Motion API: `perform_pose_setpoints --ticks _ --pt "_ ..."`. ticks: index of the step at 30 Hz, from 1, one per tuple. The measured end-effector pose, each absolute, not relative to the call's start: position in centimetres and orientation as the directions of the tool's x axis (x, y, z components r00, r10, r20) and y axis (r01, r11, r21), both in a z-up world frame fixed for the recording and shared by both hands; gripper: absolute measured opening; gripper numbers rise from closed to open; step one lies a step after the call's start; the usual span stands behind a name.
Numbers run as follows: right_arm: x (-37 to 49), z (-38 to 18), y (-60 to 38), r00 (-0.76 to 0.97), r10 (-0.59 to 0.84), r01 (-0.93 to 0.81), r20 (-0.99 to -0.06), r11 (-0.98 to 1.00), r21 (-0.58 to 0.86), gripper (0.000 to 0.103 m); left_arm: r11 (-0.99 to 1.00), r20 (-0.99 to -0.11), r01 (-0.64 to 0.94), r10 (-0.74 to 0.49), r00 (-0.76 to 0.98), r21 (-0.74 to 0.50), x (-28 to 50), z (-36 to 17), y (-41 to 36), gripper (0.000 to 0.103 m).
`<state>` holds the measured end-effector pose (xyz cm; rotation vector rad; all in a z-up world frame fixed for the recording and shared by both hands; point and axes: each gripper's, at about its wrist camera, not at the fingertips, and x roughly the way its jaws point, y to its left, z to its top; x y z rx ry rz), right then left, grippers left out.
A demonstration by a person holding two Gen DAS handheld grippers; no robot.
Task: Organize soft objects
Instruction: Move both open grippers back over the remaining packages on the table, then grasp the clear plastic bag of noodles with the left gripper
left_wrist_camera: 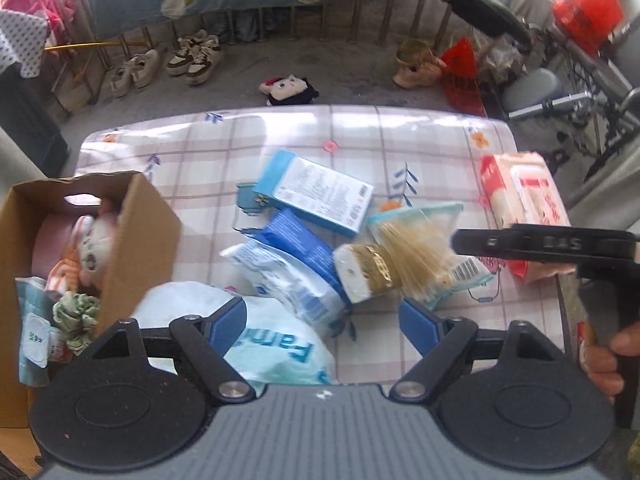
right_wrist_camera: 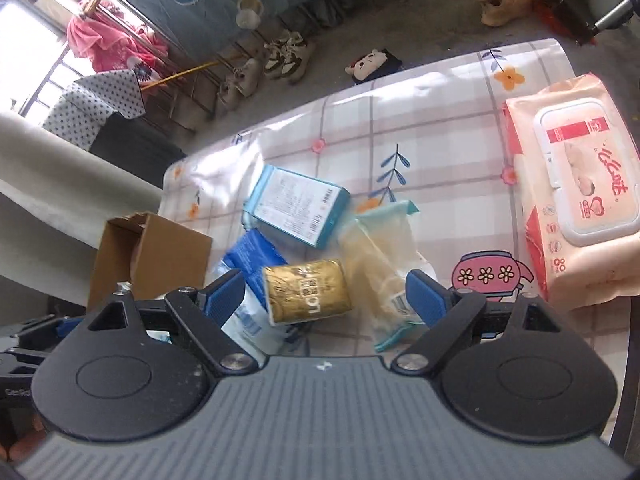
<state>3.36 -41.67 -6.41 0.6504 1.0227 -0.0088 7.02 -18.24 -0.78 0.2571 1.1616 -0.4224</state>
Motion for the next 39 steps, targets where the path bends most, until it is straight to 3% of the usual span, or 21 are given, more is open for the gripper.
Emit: perform_pose_setpoints --ticks 8,10,12,15,18,28,31,33,39 --pt "5.8 -11.5 -43.5 0.490 0.327 0.236 -0.808 0.842 0.484 0.083 0.937 -0.948 0.347 -0.142 0.284 -0.036 7.9 -3.2 -18.9 0.065" --pt "6.2 -12.2 -43.8 0.463 0.372 0.203 -0.805 0.839 0.504 0.071 0.944 -0.950 0.329 -0.134 0.281 -0.036 8.0 -3.4 -18.8 0.063" --pt "6.4 -12.9 -43.8 0.434 0.383 0.183 -0.815 0.848 0.497 0.036 0.949 -0.952 0.313 -0.133 0.277 -0.042 8.0 -3.4 -18.6 0.062" --pt "5.7 -13.4 -44.6 0.413 0.433 0.172 -0.801 0.827 0.535 0.010 0.952 -0.953 0.300 -0.137 0.271 -0.052 7.9 -3.4 -18.8 0.062" --pt "4.4 -13.7 -45.1 0.387 0.454 0.163 -0.803 0.823 0.544 0.005 0.950 -0.954 0.306 -0.148 0.260 -0.063 7.7 -3.4 -19.4 0.062" --pt "-2.3 -12.9 -46.0 0.298 0.508 0.121 -0.808 0.820 0.560 0.008 0.897 -0.955 0.433 -0.200 0.217 -0.089 6.0 -4.2 -23.7 0.062" --pt "-2.9 -12.2 -47.2 0.350 0.523 0.151 -0.777 0.787 0.598 0.022 0.874 -0.955 0.477 -0.210 0.207 -0.089 6.3 -5.1 -25.5 0.063" --pt "-3.1 -12.0 -47.8 0.375 0.515 0.161 -0.771 0.783 0.601 0.041 0.860 -0.957 0.503 -0.216 0.193 -0.093 6.8 -5.8 -26.8 0.063" --pt "-3.1 -12.2 -49.0 0.407 0.499 0.186 -0.765 0.775 0.604 0.046 0.826 -0.962 0.558 -0.208 0.175 -0.077 9.1 -8.8 -31.0 0.062"
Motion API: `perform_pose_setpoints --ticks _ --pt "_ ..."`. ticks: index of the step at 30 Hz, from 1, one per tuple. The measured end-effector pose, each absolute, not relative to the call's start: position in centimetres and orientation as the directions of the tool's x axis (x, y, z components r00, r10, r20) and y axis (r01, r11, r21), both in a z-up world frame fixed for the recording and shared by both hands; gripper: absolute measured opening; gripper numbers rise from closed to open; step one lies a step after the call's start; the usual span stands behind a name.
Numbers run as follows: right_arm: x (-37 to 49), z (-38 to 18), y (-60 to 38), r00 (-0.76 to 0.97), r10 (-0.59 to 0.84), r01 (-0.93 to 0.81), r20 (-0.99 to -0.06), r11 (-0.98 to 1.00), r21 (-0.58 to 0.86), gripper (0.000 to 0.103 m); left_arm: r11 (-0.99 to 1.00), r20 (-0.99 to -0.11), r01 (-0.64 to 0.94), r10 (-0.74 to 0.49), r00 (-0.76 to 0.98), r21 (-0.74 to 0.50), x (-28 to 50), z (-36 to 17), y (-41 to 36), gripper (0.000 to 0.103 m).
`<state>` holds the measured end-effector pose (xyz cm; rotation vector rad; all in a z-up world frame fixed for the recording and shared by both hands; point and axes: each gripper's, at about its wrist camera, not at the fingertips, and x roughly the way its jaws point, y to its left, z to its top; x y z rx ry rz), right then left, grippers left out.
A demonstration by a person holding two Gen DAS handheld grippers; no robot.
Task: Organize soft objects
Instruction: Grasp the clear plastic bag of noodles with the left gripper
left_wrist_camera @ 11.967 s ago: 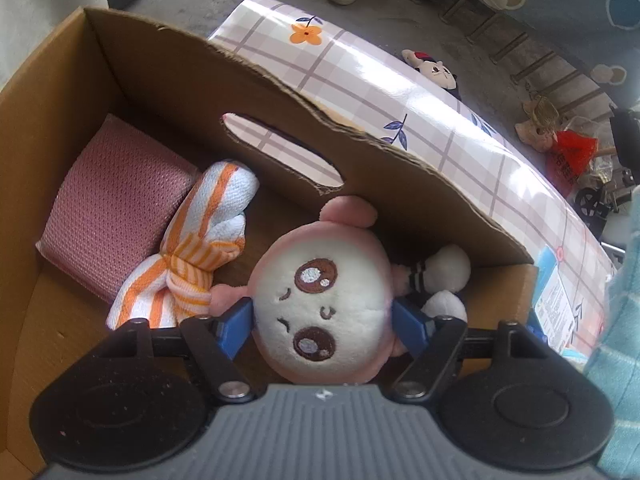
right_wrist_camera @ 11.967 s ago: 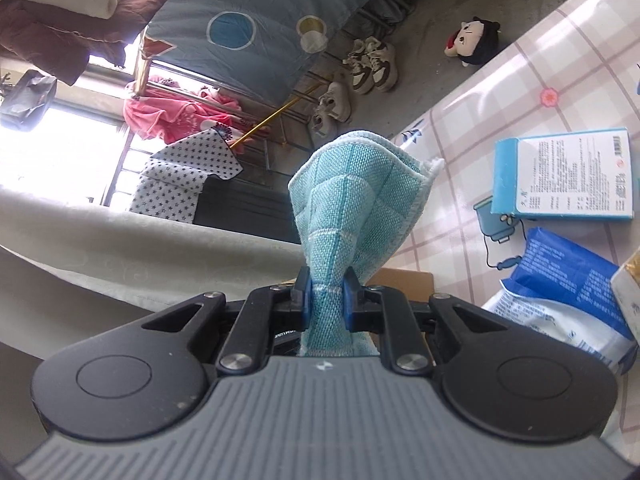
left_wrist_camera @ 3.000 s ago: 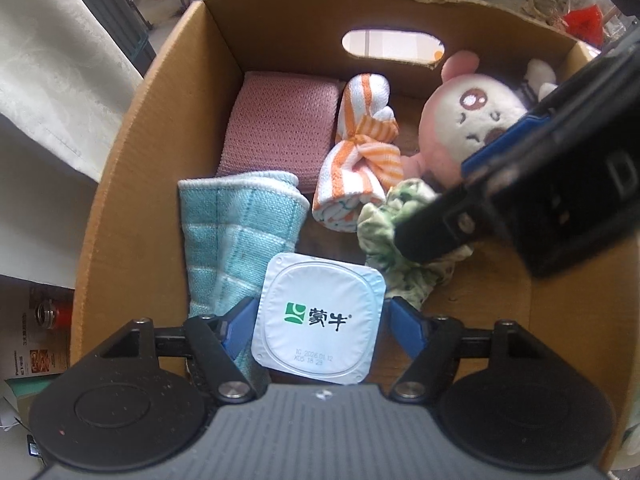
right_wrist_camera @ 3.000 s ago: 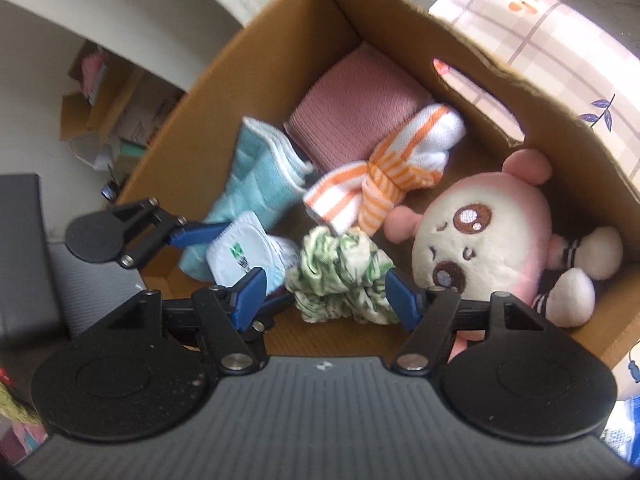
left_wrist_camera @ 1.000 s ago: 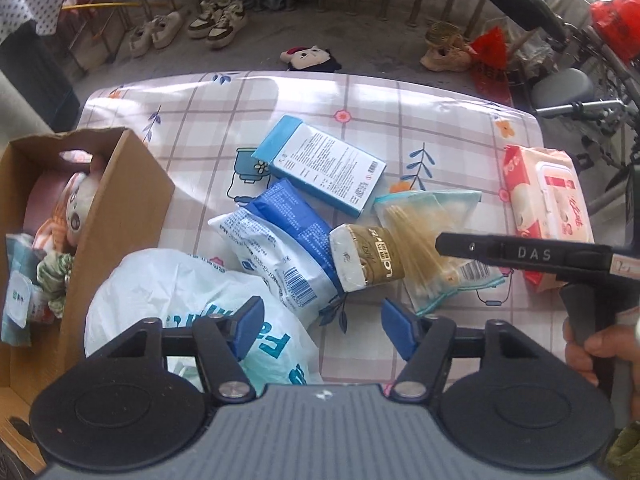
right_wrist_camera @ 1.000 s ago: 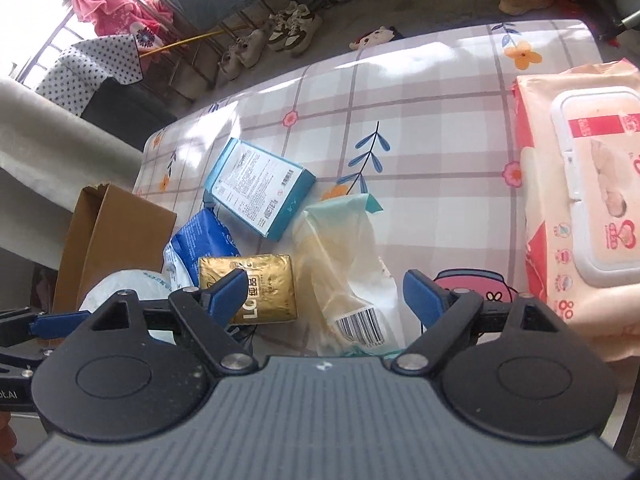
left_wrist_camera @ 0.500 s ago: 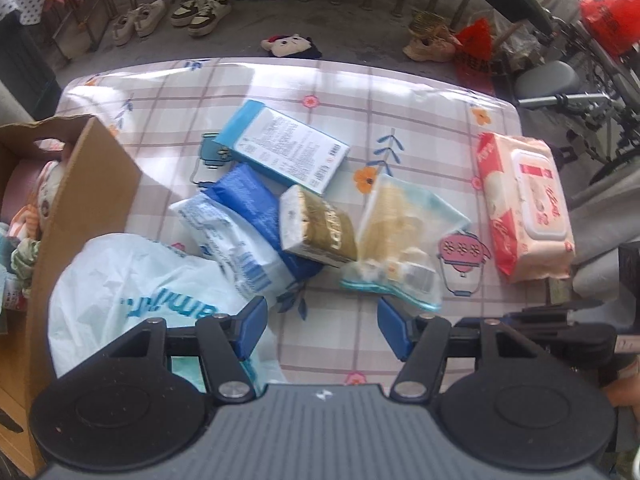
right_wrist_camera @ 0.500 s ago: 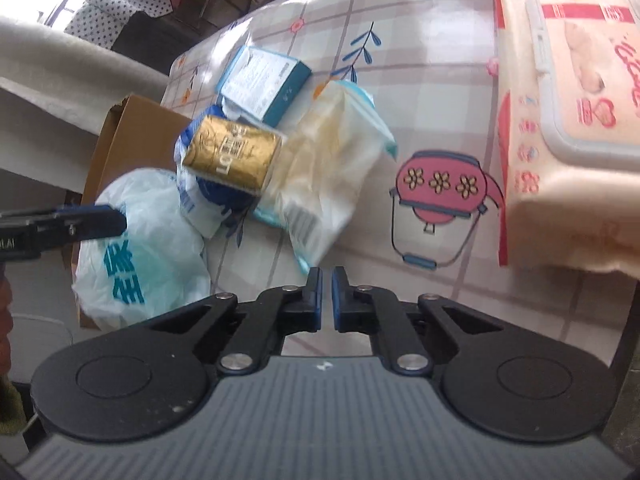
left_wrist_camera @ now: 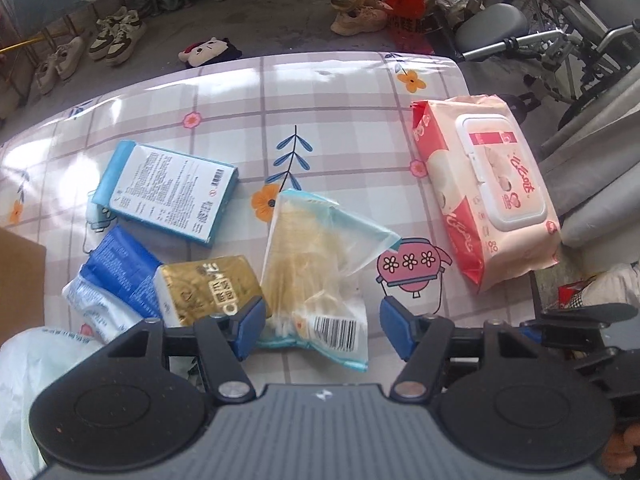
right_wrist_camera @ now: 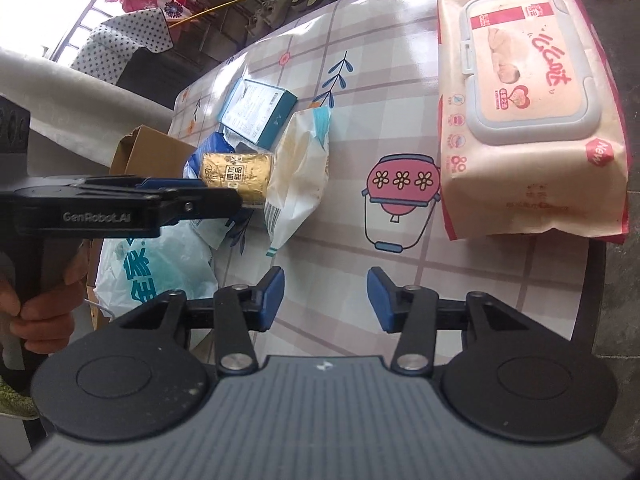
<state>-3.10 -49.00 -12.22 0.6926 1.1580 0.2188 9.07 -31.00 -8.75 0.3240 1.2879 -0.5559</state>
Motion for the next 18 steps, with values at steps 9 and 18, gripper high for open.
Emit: perform_pose_setpoints --ticks 9,18 --pt "-4.1 -13.5 -50.5 0.441 0.504 0.263 -0.743 0.718 0.644 0.046 0.805 -0.983 0.593 -0.084 0.164 0.030 9.8 -13.3 -34.6 0.037" --pt "-5.0 -13.9 -52.1 0.444 0.492 0.302 -0.749 0.705 0.642 0.046 0.828 -0.985 0.561 -0.095 0.146 0.003 8.6 -12.8 -34.2 0.023"
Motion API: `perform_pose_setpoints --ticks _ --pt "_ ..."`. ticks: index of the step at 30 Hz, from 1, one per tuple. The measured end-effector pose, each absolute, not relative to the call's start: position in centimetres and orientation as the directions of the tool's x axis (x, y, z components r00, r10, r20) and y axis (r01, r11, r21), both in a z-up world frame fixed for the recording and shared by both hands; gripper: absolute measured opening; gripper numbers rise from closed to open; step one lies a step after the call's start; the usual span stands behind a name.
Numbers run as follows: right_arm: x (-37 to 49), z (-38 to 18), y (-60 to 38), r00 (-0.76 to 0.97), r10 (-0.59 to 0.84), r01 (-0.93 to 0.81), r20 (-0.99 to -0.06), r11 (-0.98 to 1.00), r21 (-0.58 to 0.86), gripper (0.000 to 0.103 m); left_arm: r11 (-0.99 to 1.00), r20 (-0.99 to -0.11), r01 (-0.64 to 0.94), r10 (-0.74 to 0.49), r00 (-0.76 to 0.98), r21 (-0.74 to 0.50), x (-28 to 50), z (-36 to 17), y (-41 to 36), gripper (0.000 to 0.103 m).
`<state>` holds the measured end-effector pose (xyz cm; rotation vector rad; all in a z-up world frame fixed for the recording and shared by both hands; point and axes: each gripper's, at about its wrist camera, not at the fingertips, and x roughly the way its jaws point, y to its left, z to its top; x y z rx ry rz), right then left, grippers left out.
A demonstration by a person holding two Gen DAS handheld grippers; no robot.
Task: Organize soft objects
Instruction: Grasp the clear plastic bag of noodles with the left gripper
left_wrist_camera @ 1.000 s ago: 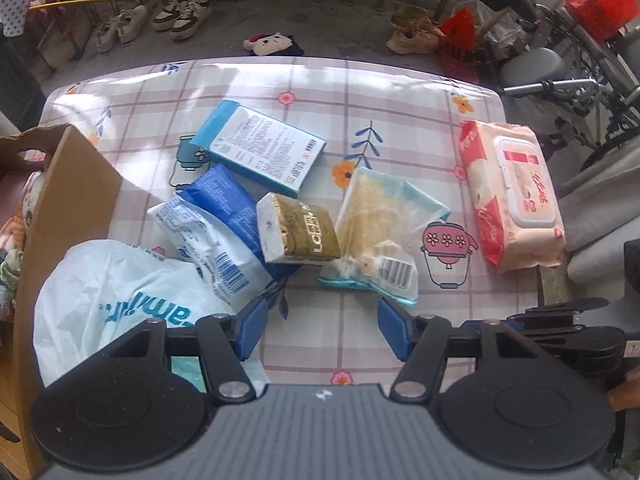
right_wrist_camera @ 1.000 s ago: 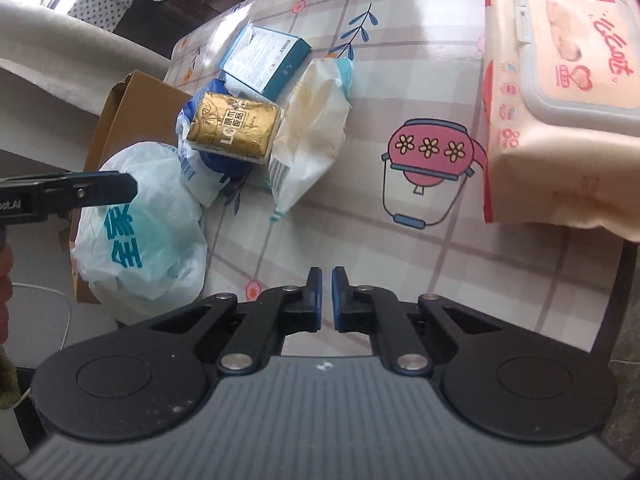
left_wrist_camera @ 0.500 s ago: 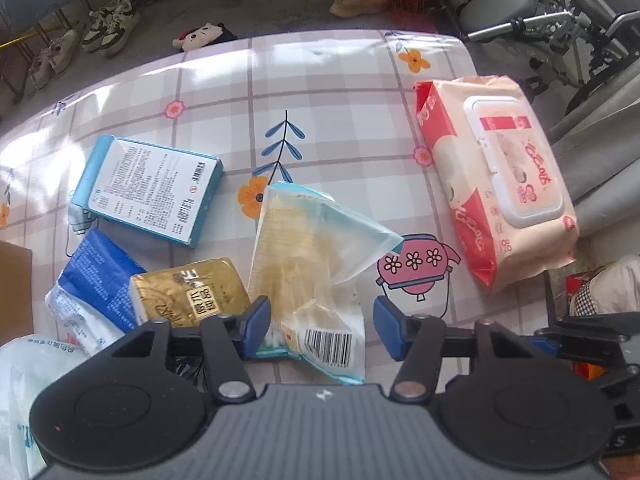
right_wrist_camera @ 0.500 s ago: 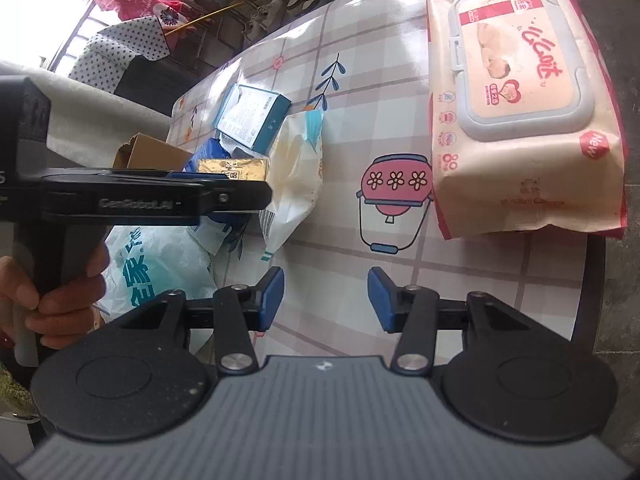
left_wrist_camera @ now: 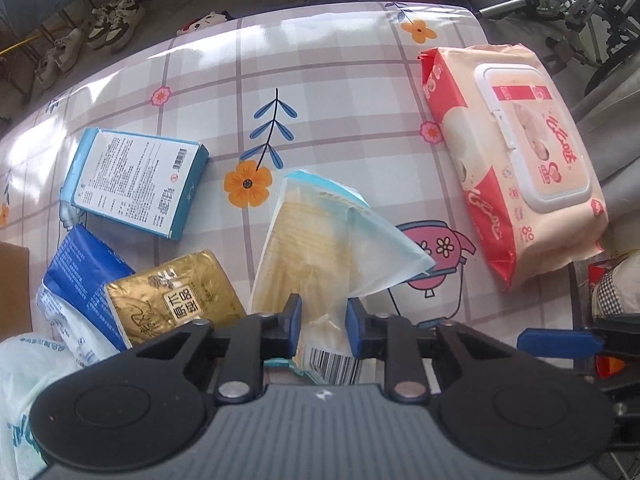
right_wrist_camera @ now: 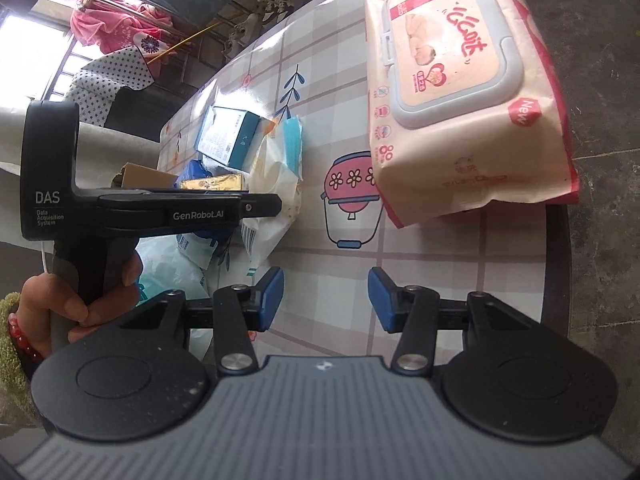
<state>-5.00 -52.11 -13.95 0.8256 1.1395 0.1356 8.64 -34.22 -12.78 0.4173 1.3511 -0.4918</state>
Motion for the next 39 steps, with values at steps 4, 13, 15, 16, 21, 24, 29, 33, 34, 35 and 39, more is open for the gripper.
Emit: perform_pose_setpoints --ticks 4,13,15,16,21,24,29,33,34,35,39 --pt "-5.7 -13.8 -53.0 0.445 0.480 0.318 -0.756 0.705 0.634 0.046 0.853 -0.989 0.518 -0.115 0.088 -0.054 6.6 -12.7 -33.3 0.022" --pt "-8.0 -13.5 -54.4 0.460 0.473 0.400 -0.752 0.645 0.651 0.046 0.874 -0.987 0.470 -0.156 0.035 -0.122 1.5 -12.4 -31.7 0.039" --pt "-8.4 -13.5 -54.6 0.471 0.475 0.422 -0.743 0.619 0.663 0.048 0.857 -0.984 0.503 -0.168 0.059 -0.116 0.8 -11.8 -31.5 0.055" --pt "-8.5 -13.5 -54.7 0.477 0.478 0.430 -0.737 0.604 0.670 0.048 0.844 -0.982 0.525 -0.172 0.075 -0.108 0.5 -11.4 -31.5 0.059" --pt "-9.0 -13.6 -55.2 0.533 0.498 0.482 -0.684 0.486 0.729 0.053 0.756 -0.973 0.654 -0.171 0.158 -0.027 -0.3 -10.3 -32.0 0.069" --pt "-9.2 -14.1 -55.2 0.557 0.516 0.505 -0.650 0.410 0.759 0.054 0.706 -0.971 0.708 -0.157 0.182 0.018 0.2 -10.9 -32.6 0.081" --pt "-8.4 -14.7 -54.7 0.571 0.542 0.515 -0.617 0.348 0.783 0.054 0.690 -0.985 0.724 -0.133 0.114 -0.009 1.0 -13.9 -33.2 0.083" --pt "-6.9 -15.6 -54.0 0.551 0.561 0.516 -0.618 0.352 0.781 0.054 0.741 -0.988 0.670 -0.137 0.075 -0.052 1.8 -15.1 -32.9 0.078" --pt "-6.3 -15.8 -53.6 0.540 0.567 0.514 -0.622 0.362 0.777 0.054 0.755 -0.988 0.653 -0.135 0.069 -0.058 2.0 -15.4 -32.8 0.076" --pt "-5.8 -16.1 -53.3 0.528 0.573 0.513 -0.626 0.372 0.774 0.054 0.769 -0.989 0.636 -0.135 0.067 -0.062 2.0 -15.6 -32.6 0.076" --pt "-3.5 -16.8 -52.0 0.509 0.608 0.487 -0.609 0.380 0.786 0.054 0.798 -0.986 0.601 -0.138 0.095 -0.053 1.7 -15.9 -32.2 0.070"
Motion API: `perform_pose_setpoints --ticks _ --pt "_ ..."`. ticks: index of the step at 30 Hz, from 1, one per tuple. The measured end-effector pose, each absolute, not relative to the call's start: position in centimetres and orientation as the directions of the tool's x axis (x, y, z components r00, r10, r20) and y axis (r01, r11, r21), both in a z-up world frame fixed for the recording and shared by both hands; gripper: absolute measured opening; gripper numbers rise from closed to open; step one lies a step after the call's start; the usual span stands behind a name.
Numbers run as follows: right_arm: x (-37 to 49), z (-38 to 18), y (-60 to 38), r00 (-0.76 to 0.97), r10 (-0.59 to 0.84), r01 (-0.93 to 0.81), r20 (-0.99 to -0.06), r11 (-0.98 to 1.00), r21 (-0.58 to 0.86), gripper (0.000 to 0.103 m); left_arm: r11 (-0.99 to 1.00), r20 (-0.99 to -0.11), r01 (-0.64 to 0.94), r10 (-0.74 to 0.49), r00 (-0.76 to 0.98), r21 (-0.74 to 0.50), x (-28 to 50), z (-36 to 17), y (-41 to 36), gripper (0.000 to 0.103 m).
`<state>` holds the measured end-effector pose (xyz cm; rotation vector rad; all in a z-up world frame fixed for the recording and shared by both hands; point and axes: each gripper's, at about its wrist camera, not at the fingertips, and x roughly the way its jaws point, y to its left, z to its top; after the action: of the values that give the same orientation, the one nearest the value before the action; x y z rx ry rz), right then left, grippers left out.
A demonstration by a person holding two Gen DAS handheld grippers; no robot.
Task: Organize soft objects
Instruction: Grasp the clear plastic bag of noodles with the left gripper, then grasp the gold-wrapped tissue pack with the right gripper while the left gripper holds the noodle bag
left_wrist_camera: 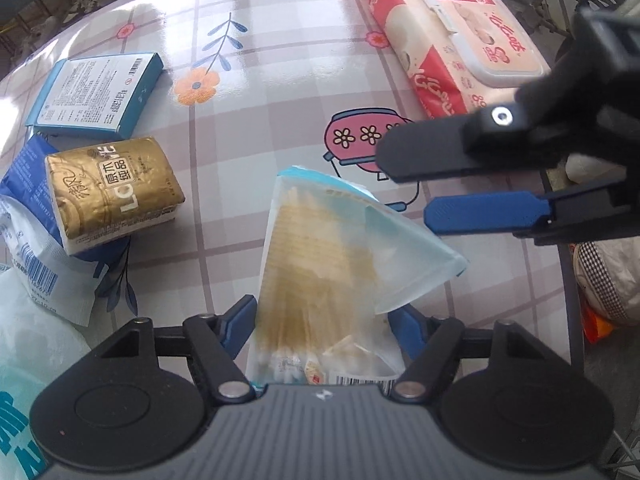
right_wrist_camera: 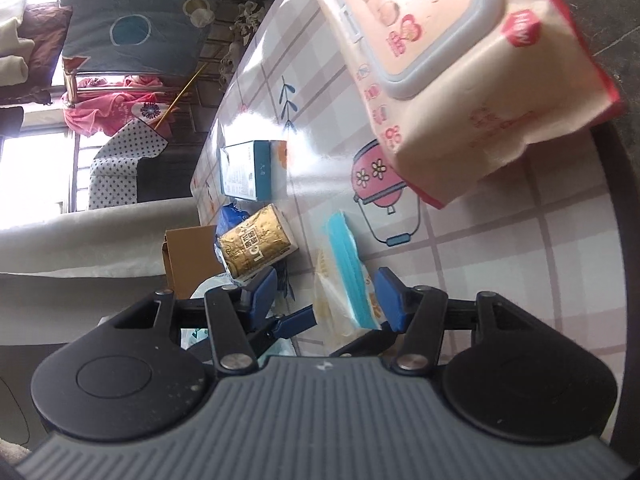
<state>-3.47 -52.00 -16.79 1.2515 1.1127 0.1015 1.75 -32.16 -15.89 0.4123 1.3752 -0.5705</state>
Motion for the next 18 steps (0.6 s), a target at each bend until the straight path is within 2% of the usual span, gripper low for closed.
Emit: perform_pose_setpoints --ticks 5,9,11,14,15,18 --pt "-1.1 -15.3 -51.3 0.508 0.611 0.434 -0.607 0.426 0.793 0.054 0.837 -0.983 0.544 -0.143 0.118 -0.056 1.3 -15.8 -31.3 0.060" --pt "2.1 -13.2 -51.0 0.465 0.607 0.323 -0.644 0.561 0.762 0.055 0.890 -0.984 0.451 -0.130 0.122 -0.062 1.0 -15.8 -29.5 0.057" --pt "4.5 -12.0 -50.2 0.427 0.616 0.214 -0.662 0.643 0.736 0.059 0.910 -0.984 0.410 -0.126 0.124 -0.064 0.8 -15.9 -28.5 0.057" --pt "8.4 -10.6 -47.8 0.354 0.624 -0.005 -0.697 0.747 0.665 0.072 0.933 -0.985 0.356 -0.111 0.133 -0.057 0.6 -16.1 -27.3 0.057" --pt "9.6 -10.1 -46.8 0.328 0.626 -0.095 -0.708 0.767 0.635 0.077 0.939 -0.985 0.340 -0.107 0.135 -0.055 0.4 -16.2 -26.9 0.057" --pt "12.6 -9.8 -43.0 0.248 0.621 -0.341 -0.744 0.775 0.533 0.083 0.951 -0.985 0.304 -0.101 0.141 -0.054 0.1 -16.5 -25.5 0.058"
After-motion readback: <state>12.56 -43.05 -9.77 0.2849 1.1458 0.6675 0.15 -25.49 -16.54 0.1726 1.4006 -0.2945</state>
